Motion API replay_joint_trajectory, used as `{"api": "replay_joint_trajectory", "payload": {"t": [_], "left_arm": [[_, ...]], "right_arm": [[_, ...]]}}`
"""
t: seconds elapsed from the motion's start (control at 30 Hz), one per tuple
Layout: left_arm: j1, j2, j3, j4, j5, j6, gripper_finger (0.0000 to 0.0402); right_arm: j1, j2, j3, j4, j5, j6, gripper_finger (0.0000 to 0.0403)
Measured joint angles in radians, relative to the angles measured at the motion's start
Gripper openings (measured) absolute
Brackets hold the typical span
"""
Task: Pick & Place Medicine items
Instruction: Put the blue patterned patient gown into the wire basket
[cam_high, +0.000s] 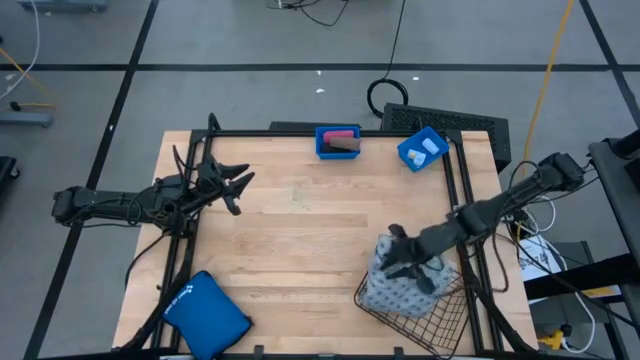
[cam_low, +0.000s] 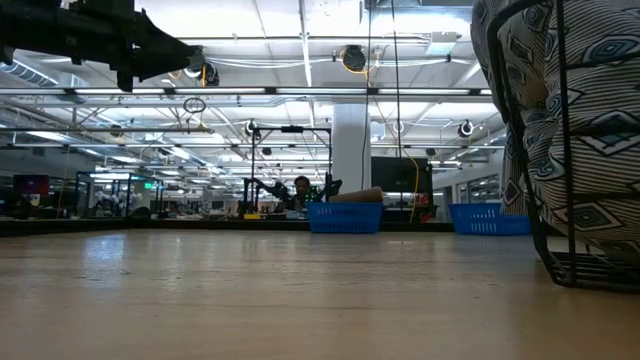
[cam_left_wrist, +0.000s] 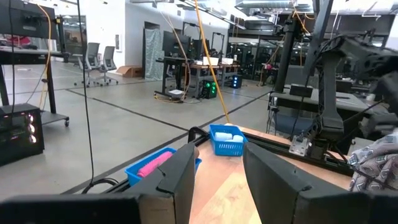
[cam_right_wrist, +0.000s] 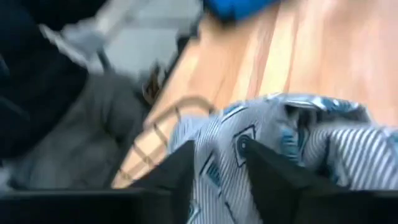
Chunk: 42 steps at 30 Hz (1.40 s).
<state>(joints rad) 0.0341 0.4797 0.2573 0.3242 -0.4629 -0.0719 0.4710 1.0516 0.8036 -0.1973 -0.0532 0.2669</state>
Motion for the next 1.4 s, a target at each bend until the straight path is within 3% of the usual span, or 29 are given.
{"api": "replay_joint_trajectory", "payload": {"t": [0.17, 0.43, 0.7, 1.23, 1.4], "left_arm": [[0.0, 0.0, 0.0, -0.001, 0.0, -0.001, 0.0145], [0.0, 0.0, 0.0, -0.007, 0.0, -0.002, 0.0145], [0.0, 0.0, 0.0, -0.009, 0.0, -0.005, 0.0145], [0.0, 0.0, 0.0, -0.015, 0.0, -0.008, 0.0145], [0.0, 0.0, 0.0, -0.011, 0.0, -0.056, 0.0145]], "right_arm": [[0.033, 0.126, 0.066, -0.14, -0.067, 0.005, 0.0016], [0.048, 0.253, 0.068, -0.303, -0.07, 0.16, 0.0005], [0.033, 0.311, 0.071, -0.309, -0.067, 0.215, 0.0004], [0.035, -0.008, 0.096, -0.249, -0.041, 0.326, 0.0006], [0.034, -0.127, 0.097, -0.248, -0.152, 0.311, 0.0004]]}}
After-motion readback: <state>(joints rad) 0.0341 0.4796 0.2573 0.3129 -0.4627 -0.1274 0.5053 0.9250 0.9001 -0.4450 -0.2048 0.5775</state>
